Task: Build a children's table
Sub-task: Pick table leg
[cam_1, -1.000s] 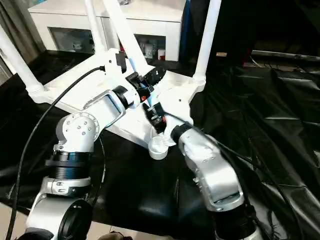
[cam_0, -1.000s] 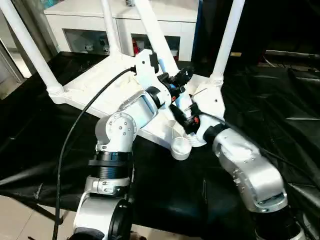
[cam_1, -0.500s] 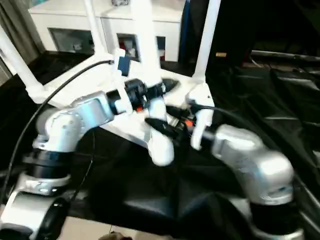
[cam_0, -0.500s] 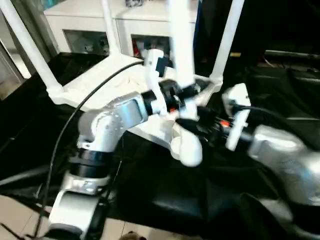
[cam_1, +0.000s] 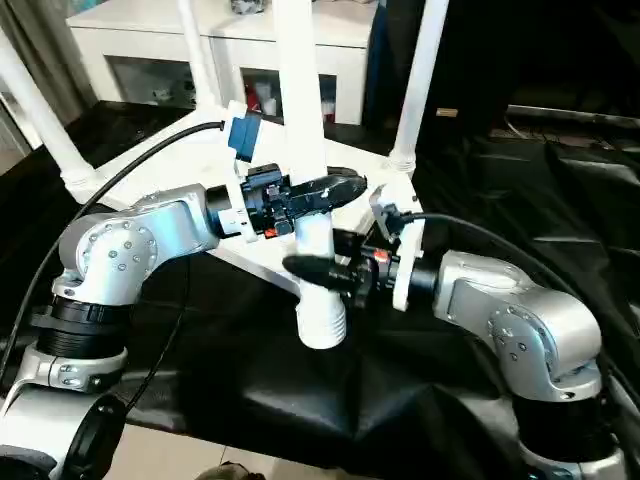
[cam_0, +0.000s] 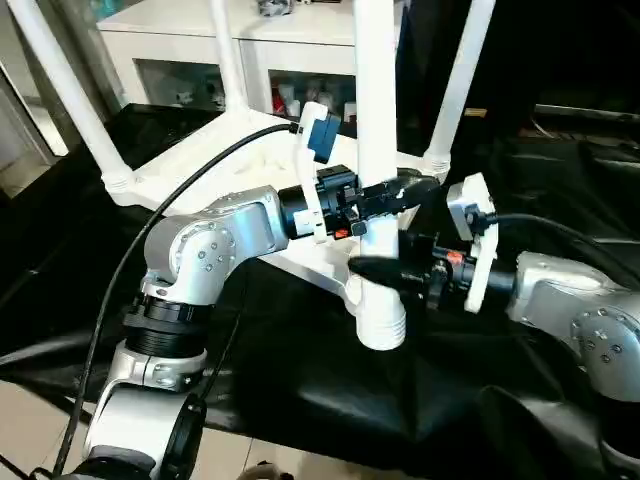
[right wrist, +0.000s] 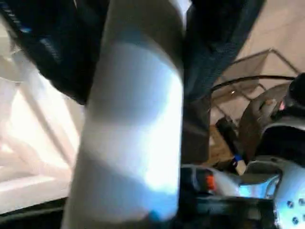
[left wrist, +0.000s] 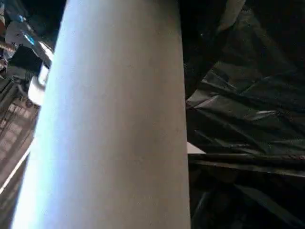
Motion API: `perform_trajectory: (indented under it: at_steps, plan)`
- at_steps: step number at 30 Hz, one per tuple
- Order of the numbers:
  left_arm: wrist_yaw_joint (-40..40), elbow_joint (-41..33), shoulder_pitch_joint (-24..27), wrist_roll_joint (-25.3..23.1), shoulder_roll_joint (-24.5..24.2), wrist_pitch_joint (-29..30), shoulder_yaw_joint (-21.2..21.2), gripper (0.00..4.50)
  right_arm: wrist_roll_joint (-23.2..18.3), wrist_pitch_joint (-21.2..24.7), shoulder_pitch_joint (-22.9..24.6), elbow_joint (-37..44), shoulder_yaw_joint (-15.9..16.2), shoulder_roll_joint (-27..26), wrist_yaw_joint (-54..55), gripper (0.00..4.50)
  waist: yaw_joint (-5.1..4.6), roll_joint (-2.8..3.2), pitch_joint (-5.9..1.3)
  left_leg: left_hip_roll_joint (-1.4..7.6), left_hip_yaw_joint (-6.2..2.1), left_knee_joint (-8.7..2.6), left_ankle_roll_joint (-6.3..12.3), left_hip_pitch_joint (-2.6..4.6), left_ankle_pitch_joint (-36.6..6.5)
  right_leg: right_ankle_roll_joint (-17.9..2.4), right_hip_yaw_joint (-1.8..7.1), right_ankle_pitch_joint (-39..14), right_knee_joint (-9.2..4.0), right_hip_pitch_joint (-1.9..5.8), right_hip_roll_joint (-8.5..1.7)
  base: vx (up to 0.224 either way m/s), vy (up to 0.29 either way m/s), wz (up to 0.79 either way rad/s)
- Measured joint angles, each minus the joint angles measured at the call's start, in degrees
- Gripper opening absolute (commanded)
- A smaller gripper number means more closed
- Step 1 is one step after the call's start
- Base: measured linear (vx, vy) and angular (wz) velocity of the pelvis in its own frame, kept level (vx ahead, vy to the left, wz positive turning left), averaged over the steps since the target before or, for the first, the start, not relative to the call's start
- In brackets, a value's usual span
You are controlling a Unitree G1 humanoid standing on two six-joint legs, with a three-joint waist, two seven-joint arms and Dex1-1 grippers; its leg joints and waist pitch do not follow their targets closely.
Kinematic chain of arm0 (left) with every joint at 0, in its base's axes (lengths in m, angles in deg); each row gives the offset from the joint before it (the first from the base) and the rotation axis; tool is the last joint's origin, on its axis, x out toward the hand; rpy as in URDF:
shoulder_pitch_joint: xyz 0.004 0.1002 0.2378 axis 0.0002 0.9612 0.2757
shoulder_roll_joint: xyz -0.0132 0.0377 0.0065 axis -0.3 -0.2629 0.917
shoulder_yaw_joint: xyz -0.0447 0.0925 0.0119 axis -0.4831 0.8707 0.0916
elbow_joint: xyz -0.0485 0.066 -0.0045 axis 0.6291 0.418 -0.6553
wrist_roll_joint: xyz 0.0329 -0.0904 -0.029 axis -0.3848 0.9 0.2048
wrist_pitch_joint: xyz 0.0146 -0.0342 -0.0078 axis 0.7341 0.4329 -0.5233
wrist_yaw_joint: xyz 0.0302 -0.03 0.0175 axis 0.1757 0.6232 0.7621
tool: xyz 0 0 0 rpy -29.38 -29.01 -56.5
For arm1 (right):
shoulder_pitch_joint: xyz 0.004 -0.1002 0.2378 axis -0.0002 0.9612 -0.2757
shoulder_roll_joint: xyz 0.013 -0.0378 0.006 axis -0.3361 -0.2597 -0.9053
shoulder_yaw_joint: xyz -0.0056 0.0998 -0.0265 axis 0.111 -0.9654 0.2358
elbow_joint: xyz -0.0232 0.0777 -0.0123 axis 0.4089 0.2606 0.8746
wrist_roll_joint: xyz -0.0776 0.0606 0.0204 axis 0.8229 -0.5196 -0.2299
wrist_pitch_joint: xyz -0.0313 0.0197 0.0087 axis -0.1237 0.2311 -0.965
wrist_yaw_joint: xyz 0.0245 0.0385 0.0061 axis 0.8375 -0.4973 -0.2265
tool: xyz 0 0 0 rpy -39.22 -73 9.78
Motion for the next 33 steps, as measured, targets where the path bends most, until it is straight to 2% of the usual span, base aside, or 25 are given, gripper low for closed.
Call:
perform_trajectory:
  at_steps: [6,11,12,17,19,23,26,27,33]
  plan:
    - [-0.5,0.1,0.0,0.1,-0.3,0.1,-0.4,1.84,-0.2,0.1,0.0,-0.1,0.6,0.4,0.1,1.94,0.21,-0.01,0.00,0.00,0.00,0.00,0.00,-0.01,0.0,0.0,0.00,0.0,0.00,0.00,0.00,0.000,0.000,0.00]
    - [-0.7,0.2,0.0,0.1,-0.5,0.0,-0.4,1.84,-0.2,-0.2,0.0,-0.4,0.7,0.2,0.2,1.89,0.22,0.01,-0.01,0.00,0.00,0.00,0.00,0.00,0.0,0.0,0.00,0.0,0.00,0.00,0.00,0.000,0.000,0.00]
    - [-0.7,0.3,0.0,0.0,-0.5,0.0,-0.4,2.40,-0.1,-0.3,0.0,-0.4,0.8,0.1,0.4,1.89,0.23,0.02,-0.02,0.00,0.00,0.01,0.00,0.00,0.0,0.0,0.00,0.0,0.00,0.00,0.00,0.000,0.000,0.00]
    - [4.1,2.3,-0.4,-0.1,1.4,-1.2,-3.6,2.90,3.7,-1.4,0.1,-1.2,1.6,-1.7,5.5,1.88,0.18,0.06,-0.04,0.00,-0.01,0.01,-0.03,0.00,0.0,0.0,-0.01,0.0,0.00,0.01,0.00,0.000,0.000,0.00]
    - [7.1,2.3,-0.4,-1.6,2.0,-2.3,-4.3,3.01,5.1,-1.8,0.5,-1.4,2.0,-2.7,8.0,1.88,0.14,0.14,-0.08,0.00,-0.02,0.01,-0.03,0.00,0.0,0.0,-0.01,0.0,0.00,0.01,0.00,0.000,0.000,0.00]
    - [15.7,2.3,-0.4,-5.7,4.7,-4.1,-4.9,3.01,8.2,-2.5,0.8,-1.5,3.6,-6.0,13.4,1.88,0.03,0.24,-0.09,0.00,-0.03,-0.01,-0.04,0.00,0.0,0.0,-0.01,0.0,0.00,0.01,0.00,0.000,0.000,0.00]
    - [22.7,2.4,-0.4,-8.0,7.5,-4.8,-5.4,3.01,11.8,-3.5,0.7,-1.5,6.3,-7.4,17.7,1.88,0.05,0.22,-0.08,0.00,-0.03,0.00,-0.04,-0.01,0.0,0.0,-0.01,0.0,0.01,0.00,0.01,0.000,0.000,0.00]
    - [25.5,2.5,-0.4,-8.4,8.9,-5.3,-6.4,2.73,13.4,-3.8,0.5,-1.5,7.2,-8.2,19.2,1.88,0.05,0.22,-0.08,0.00,-0.03,0.00,-0.04,-0.02,0.0,0.0,-0.01,0.0,0.01,0.00,0.01,0.000,0.000,0.00]
    - [33.9,3.0,-0.4,-8.4,13.4,-7.0,-10.3,2.30,16.2,-5.2,-0.4,-2.7,8.5,-10.4,22.5,1.88,0.07,0.24,-0.08,0.00,-0.04,0.00,-0.04,-0.01,0.0,0.0,-0.01,0.0,0.00,0.01,0.01,0.000,0.000,0.00]
